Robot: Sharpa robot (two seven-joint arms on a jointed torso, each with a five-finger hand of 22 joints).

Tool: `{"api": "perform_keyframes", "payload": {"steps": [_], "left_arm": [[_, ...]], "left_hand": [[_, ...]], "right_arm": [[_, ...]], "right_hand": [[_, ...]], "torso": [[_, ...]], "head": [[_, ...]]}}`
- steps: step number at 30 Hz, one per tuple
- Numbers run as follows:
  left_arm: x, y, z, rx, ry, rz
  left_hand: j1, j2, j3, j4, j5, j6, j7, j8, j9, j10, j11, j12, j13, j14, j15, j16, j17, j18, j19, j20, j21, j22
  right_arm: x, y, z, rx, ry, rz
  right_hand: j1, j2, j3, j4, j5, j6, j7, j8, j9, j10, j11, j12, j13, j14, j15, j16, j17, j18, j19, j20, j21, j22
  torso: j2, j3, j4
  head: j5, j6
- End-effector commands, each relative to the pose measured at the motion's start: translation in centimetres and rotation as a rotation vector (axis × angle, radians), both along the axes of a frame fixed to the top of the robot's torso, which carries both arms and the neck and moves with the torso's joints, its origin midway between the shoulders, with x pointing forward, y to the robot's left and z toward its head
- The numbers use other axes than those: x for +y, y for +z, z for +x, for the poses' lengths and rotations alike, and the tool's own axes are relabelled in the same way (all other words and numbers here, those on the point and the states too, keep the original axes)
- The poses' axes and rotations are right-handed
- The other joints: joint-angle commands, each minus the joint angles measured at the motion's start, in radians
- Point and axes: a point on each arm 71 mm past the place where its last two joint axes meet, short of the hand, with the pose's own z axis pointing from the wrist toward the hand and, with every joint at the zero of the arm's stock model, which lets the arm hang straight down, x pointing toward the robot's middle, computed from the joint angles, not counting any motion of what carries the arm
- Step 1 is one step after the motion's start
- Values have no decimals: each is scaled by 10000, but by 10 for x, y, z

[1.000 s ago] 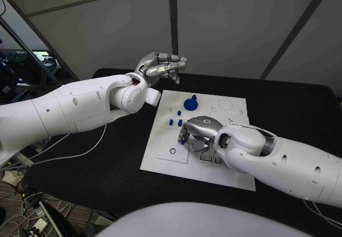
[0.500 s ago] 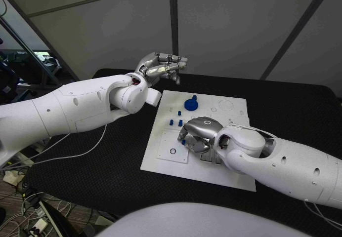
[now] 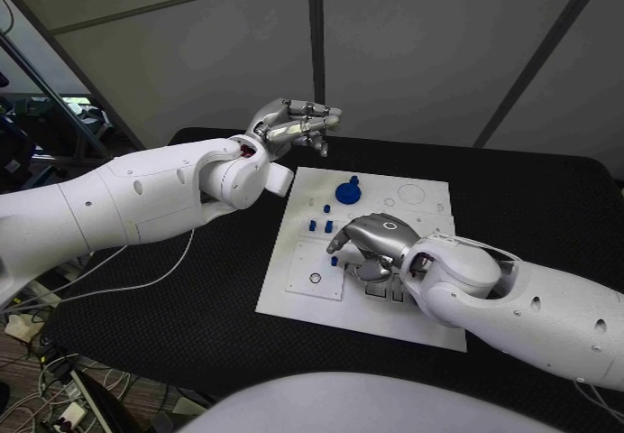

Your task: Assemble the parts on the task board

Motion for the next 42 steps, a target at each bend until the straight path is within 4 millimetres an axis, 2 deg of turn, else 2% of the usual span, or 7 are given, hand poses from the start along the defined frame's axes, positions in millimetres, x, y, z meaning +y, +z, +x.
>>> {"api": "perform_keyframes", "payload": {"steps": [1,5,12,21,26,31,42], "left_arm": [[0,1,0,8,-146,-58],[0,0,1,22,-142,-51],[1,0,0,38,-149,-40],[4,-1,0,39,-97,-10],[4,-1,0,43,-117,-14],[5,-1,0,46,-107,-8],[5,-1,0,40,-102,-8]], "left_hand": [[14,36,-58,-19,-41,-13,11,-2,-12,-89,3,69,11,-27,31,-68,-16,33,1,-28,-39,-14],[14,36,-58,-19,-41,-13,11,-2,-12,-89,3,69,11,-27,31,-68,-16,33,1,-28,-39,-14],[12,41,-65,-17,-42,-13,11,-1,-13,-94,4,76,12,-31,32,-74,-25,32,-1,-27,-47,-19],[12,41,-65,-17,-42,-13,11,-1,-13,-94,4,76,12,-31,32,-74,-25,32,-1,-27,-47,-19],[12,41,-65,-17,-42,-13,11,-1,-13,-94,4,76,12,-31,32,-74,-25,32,-1,-27,-47,-19],[12,41,-65,-17,-42,-13,11,-1,-13,-94,4,76,12,-31,32,-74,-25,32,-1,-27,-47,-19],[-5,41,-88,-7,-45,-14,11,1,-15,-101,6,90,15,-36,36,-84,-40,31,-3,-24,-62,-29]], "right_arm": [[-6,11,-3,-569,-64,998],[-22,21,-5,-642,-332,1646],[-61,42,12,-321,-1412,1236],[-110,46,37,-338,-2640,-183],[-115,42,43,-220,-2775,-727],[-111,39,44,-65,-2709,-984],[-101,31,47,301,-2501,-1448]], "right_hand": [[-66,-53,-159,35,7,-44,6,-7,14,-99,0,133,21,-60,19,-40,-37,191,-73,21,-52,-33],[-68,-18,-259,73,35,46,61,32,41,-95,-25,287,36,-73,-5,-107,-152,206,-109,14,-120,-111],[-39,18,-317,97,66,180,29,66,70,10,-60,495,42,-62,-31,-110,-180,205,-87,-12,-135,-119],[-124,-194,-817,220,9,33,-223,-21,37,-358,-32,649,5,-108,-9,-289,-466,272,-301,0,-429,-446],[-74,-181,-955,261,-1,-13,-280,-15,33,-451,-25,720,9,-104,-4,-299,-494,281,-320,6,-479,-496],[-31,-129,-979,280,16,23,-287,6,43,-437,-31,783,18,-100,-8,-302,-508,282,-314,5,-489,-505],[57,-8,-1015,337,47,142,-252,39,67,-256,-78,1036,36,-86,-41,-294,-526,270,-246,-18,-467,-467]], "torso": [[-7,-7,4],[-5,-14,3],[-19,-18,-17],[-32,-17,-50],[-15,-35,-11],[-24,-20,-41],[-24,-25,-44]], "head": [[-33,21],[-128,140],[-294,292],[-496,451],[-547,464],[-507,438],[-478,388]]}}
